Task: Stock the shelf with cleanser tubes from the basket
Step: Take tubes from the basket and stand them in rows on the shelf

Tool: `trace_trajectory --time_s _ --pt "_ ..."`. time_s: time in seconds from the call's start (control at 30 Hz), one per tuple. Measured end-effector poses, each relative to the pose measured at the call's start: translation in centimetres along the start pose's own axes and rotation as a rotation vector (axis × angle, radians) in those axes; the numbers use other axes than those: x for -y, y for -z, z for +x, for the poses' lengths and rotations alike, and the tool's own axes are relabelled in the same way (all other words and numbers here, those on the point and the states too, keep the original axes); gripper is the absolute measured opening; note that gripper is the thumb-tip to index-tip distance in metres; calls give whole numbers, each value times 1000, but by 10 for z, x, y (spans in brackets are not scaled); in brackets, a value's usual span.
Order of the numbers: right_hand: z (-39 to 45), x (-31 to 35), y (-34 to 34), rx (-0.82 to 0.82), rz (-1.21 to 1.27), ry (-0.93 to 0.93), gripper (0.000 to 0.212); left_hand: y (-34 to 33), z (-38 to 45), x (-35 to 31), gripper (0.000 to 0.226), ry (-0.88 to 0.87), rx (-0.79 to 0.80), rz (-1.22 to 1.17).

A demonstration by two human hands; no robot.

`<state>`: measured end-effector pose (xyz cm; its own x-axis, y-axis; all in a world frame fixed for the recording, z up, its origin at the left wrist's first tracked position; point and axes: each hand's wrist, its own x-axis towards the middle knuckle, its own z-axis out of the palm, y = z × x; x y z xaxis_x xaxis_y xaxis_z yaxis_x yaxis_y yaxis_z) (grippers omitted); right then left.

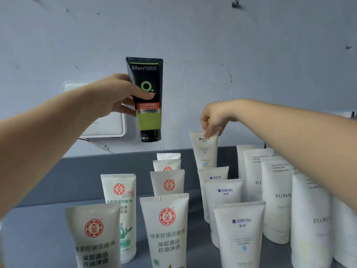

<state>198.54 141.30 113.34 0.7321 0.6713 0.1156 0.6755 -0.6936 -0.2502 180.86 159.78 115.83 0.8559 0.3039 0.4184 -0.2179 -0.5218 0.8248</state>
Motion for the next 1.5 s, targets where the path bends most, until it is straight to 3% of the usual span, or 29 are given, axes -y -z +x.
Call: trace_trajectory --time_s 0.47,0.97,1.07,1.17,1.23,1.37,1.5 --pt "30 -11 -50 254 -238 -60 23 0 8 11 21 49 34 43" --pt "15 -8 -52 454 -278 -140 14 4 2 15 23 51 60 35" --pt "4 13 -23 288 -171 -64 16 6 -3 11 23 30 45 58" --pt "-12 47 13 -43 247 126 29 12 -12 3 22 -12 9 43" --pt "-30 73 26 -176 475 276 39 18 -21 -1 23 -36 -22 37" --pt "-55 123 27 -246 626 532 37 36 -44 -8 29 -87 -66 80" --pt "-61 169 9 -343 684 628 16 60 -72 -7 24 -138 -70 82"
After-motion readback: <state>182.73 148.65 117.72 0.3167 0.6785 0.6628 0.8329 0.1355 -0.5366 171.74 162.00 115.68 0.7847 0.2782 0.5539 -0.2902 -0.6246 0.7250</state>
